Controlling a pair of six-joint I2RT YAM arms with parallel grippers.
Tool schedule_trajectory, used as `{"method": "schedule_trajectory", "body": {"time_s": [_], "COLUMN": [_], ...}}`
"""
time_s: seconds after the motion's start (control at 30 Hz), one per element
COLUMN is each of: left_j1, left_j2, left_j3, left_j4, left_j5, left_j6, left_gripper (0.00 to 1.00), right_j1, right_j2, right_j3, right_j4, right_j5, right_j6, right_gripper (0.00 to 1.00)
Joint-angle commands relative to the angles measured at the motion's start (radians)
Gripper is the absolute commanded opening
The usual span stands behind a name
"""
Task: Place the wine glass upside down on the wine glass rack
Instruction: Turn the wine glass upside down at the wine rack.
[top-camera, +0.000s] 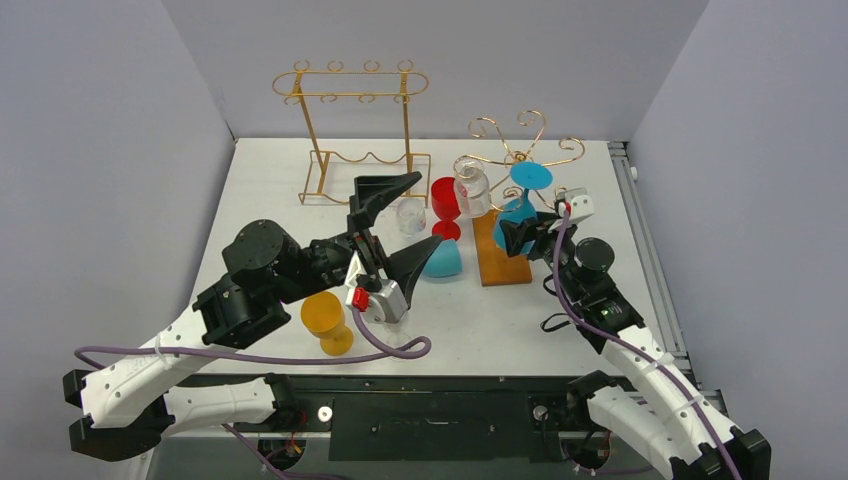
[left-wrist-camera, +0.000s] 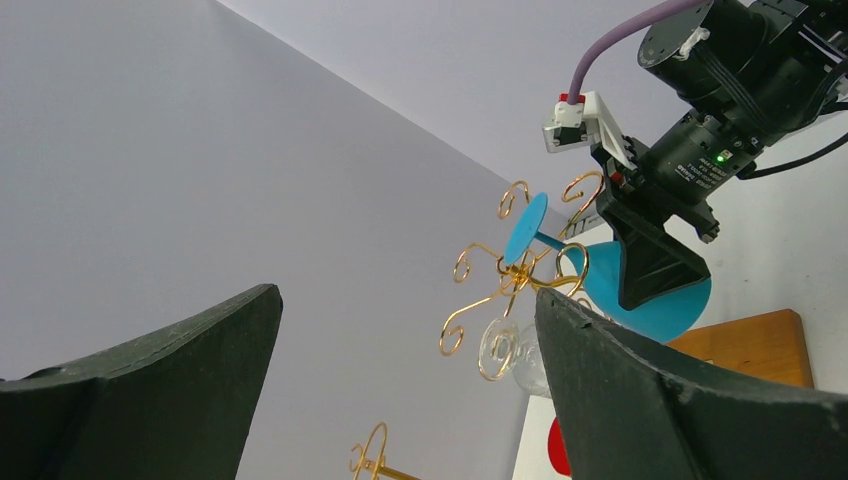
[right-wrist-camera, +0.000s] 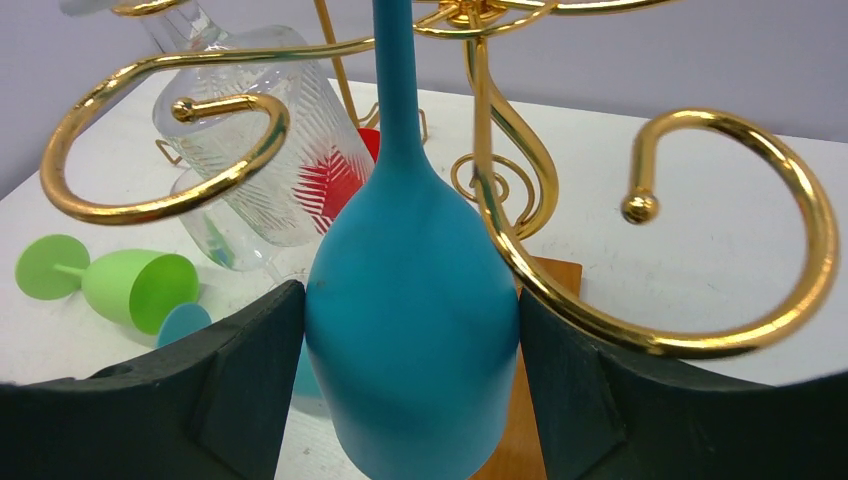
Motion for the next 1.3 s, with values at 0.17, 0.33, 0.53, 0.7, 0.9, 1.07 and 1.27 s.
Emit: {"method": "schedule_trajectory", "body": {"time_s": [0.17, 0.33, 0.53, 0.7, 0.9, 1.07, 1.27], "left_j1": [0.002, 0.002, 0.009, 0.068, 0.278, 0.419, 0.444], "left_j2": [-0.009, -0.009, -0.001, 0.048, 0.225, 0.372, 0.451], "left_j3": [0.012, 0.010, 0.005, 0.031, 0.164, 0.275, 0.292], "left_j4": [0.025, 0.022, 0.002, -0.059, -0.206, -0.246, -0.236], "left_j5": [-0.023, -0.029, -0.061, -0.113, -0.036, 0.132, 0.228], "left_j6": [-0.011, -0.015, -0.045, -0.163, -0.453, -0.654, -0.660], "left_gripper": [0.96, 0.96, 0.96, 0.98, 0.90, 0.79, 0.60], "right_j1": [-0.004, 0.014, 0.083, 0.096, 0.096, 0.100, 0.107], "right_j2": [-0.018, -0.019, -0.002, 0.011, 0.021, 0.024, 0.019], "right_j3": [-0.015, -0.026, -0.031, -0.023, -0.010, -0.007, -0.005], "right_j4": [0.072, 0.082, 0.085, 0.090, 0.084, 0.086, 0.087], "right_j5": [-0.038, -0.024, 0.035, 0.051, 0.063, 0.060, 0.051], "right_j6": [0.023, 0.049, 0.040, 0.039, 0.023, 0.014, 0.001], "right_gripper": [0.46, 0.47, 0.48, 0.49, 0.50, 0.51, 0.51]}}
